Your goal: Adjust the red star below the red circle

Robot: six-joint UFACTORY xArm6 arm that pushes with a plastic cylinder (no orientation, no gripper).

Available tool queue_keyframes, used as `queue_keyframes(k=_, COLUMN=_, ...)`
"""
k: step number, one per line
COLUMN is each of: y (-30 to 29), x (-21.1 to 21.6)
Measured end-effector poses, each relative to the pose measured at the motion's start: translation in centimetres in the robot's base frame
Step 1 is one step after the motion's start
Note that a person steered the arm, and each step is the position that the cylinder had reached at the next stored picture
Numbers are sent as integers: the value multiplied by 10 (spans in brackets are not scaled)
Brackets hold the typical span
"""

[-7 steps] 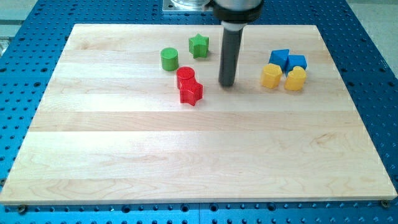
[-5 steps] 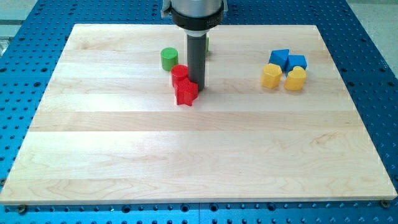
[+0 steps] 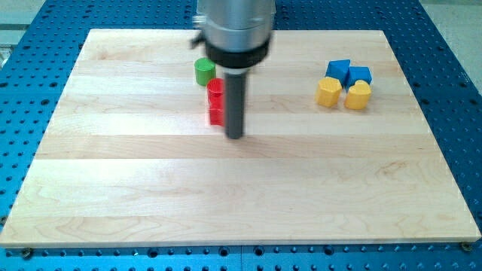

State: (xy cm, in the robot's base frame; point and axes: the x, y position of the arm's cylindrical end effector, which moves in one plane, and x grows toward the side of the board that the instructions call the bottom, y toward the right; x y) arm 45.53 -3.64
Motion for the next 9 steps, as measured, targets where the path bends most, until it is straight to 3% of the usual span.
queue_keyframes(k=2, y=-96, x=-31)
queue_keyframes(k=3, y=-117, x=-63)
queue_keyframes(k=4, y=-66, x=-78)
queue_keyframes(k=7, y=-24, x=-32)
queue_keyframes(k=8, y=-36, x=23)
queue_keyframes(k=9, y=20, x=61)
